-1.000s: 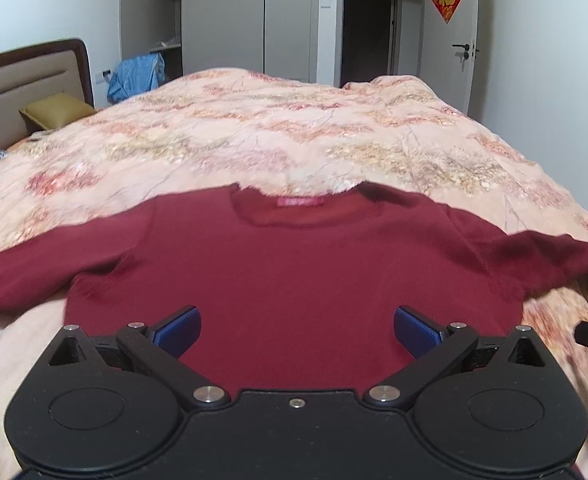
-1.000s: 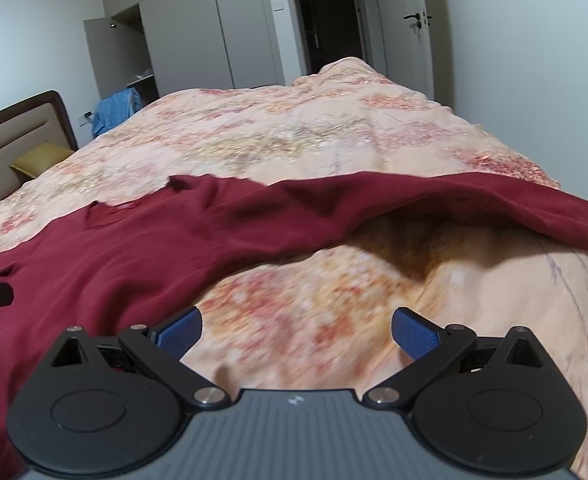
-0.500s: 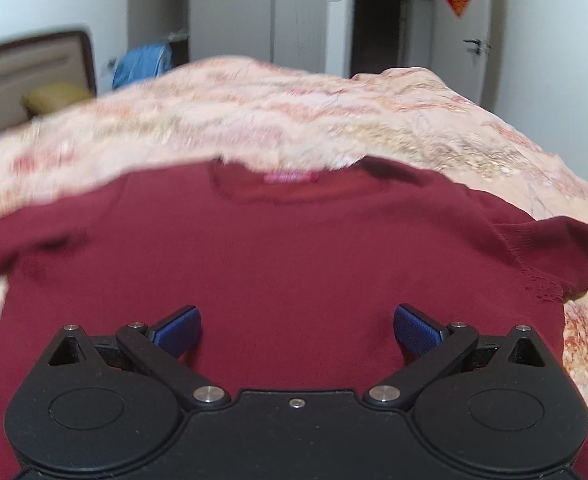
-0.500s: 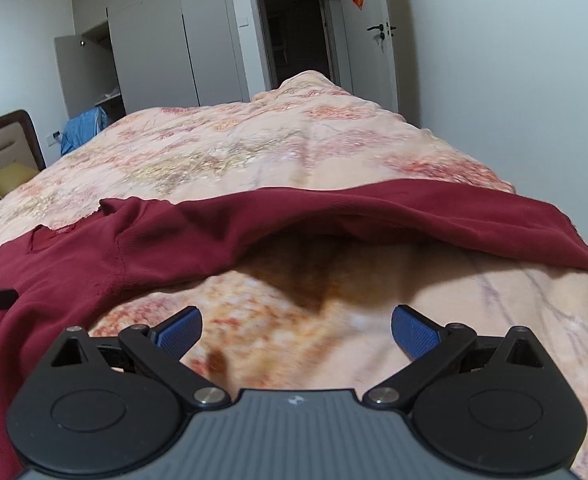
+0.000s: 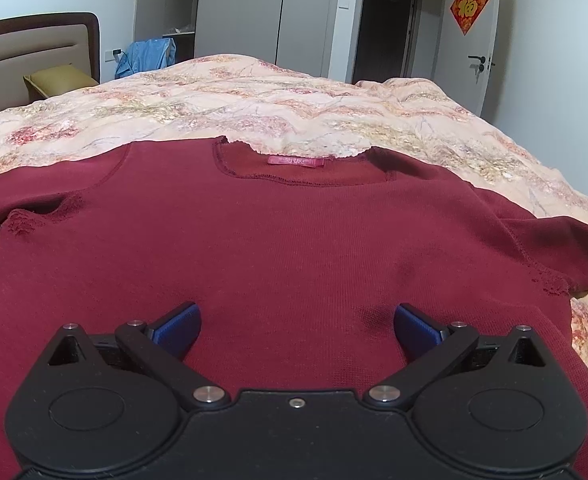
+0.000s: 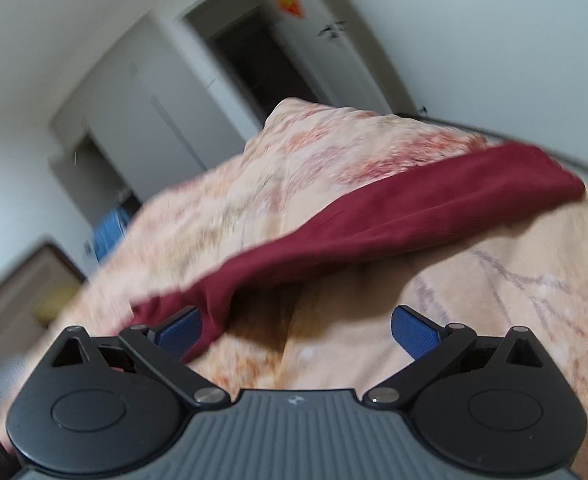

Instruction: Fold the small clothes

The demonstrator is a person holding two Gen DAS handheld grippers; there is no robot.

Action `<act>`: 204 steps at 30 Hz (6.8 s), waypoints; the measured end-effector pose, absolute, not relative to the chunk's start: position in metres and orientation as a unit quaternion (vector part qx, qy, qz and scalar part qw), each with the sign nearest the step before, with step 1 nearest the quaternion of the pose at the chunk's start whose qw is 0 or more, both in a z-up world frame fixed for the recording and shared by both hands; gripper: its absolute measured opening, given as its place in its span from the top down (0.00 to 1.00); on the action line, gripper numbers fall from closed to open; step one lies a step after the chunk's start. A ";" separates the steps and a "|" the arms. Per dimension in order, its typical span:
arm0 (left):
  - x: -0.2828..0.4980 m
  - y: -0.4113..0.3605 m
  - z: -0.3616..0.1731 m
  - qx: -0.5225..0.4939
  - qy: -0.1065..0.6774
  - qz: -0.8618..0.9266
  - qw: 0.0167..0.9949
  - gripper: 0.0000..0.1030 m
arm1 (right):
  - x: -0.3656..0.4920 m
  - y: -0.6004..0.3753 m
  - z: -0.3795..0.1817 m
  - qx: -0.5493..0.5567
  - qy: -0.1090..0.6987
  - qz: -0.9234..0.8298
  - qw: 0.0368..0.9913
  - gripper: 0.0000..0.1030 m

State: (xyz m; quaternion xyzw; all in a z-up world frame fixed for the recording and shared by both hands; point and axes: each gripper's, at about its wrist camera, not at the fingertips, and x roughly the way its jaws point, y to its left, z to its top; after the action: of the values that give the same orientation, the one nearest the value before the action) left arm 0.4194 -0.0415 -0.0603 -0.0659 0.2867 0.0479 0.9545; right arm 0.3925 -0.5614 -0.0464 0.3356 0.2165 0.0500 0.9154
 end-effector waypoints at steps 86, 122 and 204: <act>0.320 0.182 0.008 -0.184 0.231 0.218 0.930 0.01 | 0.435 -0.104 -0.011 -0.030 0.239 0.304 0.922 0.66; 0.418 0.089 -0.062 -0.117 0.260 0.113 0.952 0.00 | 0.549 -0.380 0.007 0.063 0.264 0.191 0.943 0.85; 0.470 -0.153 -0.063 0.065 0.286 -0.133 0.947 0.00 | 0.550 -0.425 0.001 0.047 0.254 0.241 0.936 0.92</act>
State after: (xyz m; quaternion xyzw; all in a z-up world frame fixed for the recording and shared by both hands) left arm 0.4703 -0.1531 -0.0627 0.0655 0.2855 -0.1325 0.9469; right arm 0.5499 -0.4249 0.0011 0.0474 0.2542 0.2407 0.9355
